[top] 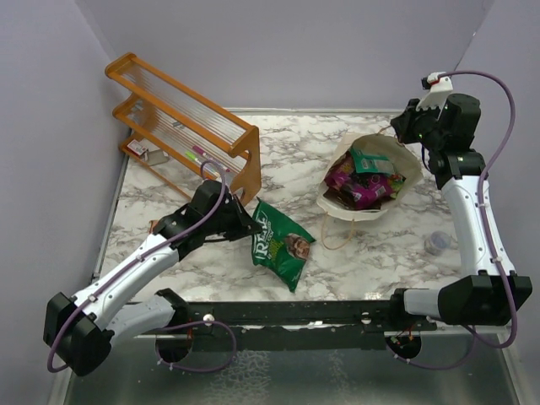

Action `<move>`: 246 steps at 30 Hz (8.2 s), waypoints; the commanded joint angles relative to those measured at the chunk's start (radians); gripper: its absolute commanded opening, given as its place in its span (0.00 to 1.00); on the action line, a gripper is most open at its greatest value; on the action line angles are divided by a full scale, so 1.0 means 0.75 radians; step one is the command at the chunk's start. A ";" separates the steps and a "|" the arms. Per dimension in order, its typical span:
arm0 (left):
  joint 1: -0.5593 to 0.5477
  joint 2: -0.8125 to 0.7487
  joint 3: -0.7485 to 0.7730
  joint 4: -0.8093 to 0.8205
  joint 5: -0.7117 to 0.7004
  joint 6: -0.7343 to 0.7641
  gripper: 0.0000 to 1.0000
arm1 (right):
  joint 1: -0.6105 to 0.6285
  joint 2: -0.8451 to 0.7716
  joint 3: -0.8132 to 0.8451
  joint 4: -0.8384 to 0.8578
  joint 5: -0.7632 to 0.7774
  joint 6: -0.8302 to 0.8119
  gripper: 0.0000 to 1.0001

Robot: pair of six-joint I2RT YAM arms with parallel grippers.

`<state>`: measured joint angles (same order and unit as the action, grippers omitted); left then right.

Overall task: Take the snacks out of the paper bag
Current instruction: Place the snack at the center of the board, then take out the snack from the paper bag, then place the snack at the center of the board, then take out the snack from the paper bag.

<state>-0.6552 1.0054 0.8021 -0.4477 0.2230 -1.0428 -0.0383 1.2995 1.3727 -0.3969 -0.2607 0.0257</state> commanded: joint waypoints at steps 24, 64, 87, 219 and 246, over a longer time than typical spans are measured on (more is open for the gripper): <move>0.027 -0.286 -0.200 -0.269 -0.435 0.149 0.89 | -0.002 -0.116 -0.133 0.079 -0.527 0.123 0.02; -0.768 0.978 0.539 1.061 -0.474 2.420 0.65 | 0.006 -0.199 -0.178 0.094 -0.620 0.140 0.01; -0.535 1.510 0.936 1.233 -0.417 2.714 0.60 | 0.010 -0.195 -0.166 0.088 -0.616 0.127 0.01; -0.325 -0.028 0.253 -0.323 -0.569 0.601 0.57 | 0.014 -0.181 -0.196 0.069 -0.522 0.101 0.02; -0.968 0.651 0.368 0.634 -0.693 1.822 0.85 | 0.026 -0.200 -0.221 0.074 -0.519 0.103 0.01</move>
<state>-1.3643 1.4517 1.1004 -0.1890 -0.3187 -0.0631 -0.0231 1.1648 1.2194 -0.3569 -0.6533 0.1104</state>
